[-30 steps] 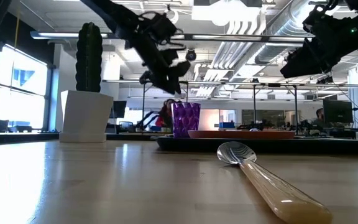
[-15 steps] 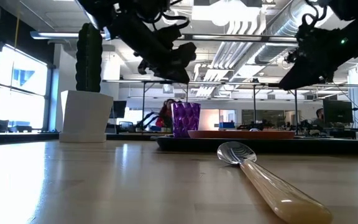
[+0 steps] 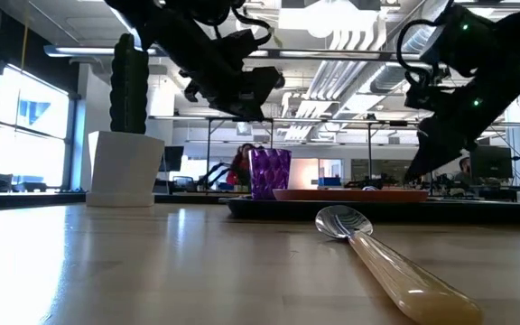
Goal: Pick and place plate/cup/fork/spoon on tray
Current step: Adjust the orange plate on the black tray, then put the yellow spoon on the black tray to the right of the orange plate
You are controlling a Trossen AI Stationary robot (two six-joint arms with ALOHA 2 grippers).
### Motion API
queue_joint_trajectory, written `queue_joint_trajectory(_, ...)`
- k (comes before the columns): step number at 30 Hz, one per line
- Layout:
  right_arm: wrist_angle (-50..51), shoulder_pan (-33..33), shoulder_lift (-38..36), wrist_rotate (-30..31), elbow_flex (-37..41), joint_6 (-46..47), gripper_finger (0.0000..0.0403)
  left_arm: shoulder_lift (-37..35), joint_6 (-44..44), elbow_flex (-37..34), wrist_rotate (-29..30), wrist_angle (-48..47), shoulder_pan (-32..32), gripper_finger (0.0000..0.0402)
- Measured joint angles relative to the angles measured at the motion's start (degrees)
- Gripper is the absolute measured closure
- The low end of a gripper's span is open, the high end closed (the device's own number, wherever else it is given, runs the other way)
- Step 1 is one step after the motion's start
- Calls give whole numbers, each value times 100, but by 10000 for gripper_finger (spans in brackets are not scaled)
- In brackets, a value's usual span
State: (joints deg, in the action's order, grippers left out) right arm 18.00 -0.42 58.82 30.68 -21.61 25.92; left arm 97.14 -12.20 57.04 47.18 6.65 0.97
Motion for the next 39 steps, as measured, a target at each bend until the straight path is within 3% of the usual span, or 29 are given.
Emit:
queue_joint_trajectory(9,425,-9,149,-314,0,187,199,0,-571,0,36,-597,-4,329)
queue_joint_trajectory(15,916,-9,149,407,0,694,199,0,-774,0,-138,-477,20,329)
queue_joint_trajectory(21,1015,32,148,470,0,879,199,0,-752,0,-575,-223,24,329)
queue_joint_trajectory(23,959,95,142,491,0,878,199,0,-863,0,-943,-206,24,329)
queue_joint_trajectory(29,688,337,-174,1266,0,874,199,149,-1283,0,-3002,492,144,329)
queue_joint_trajectory(34,219,516,-611,2117,-2,715,199,306,-1126,2,-3607,520,586,329)
queue_joint_trajectory(39,-804,636,-960,1883,-2,-392,199,481,-1124,3,-3618,507,1055,329)
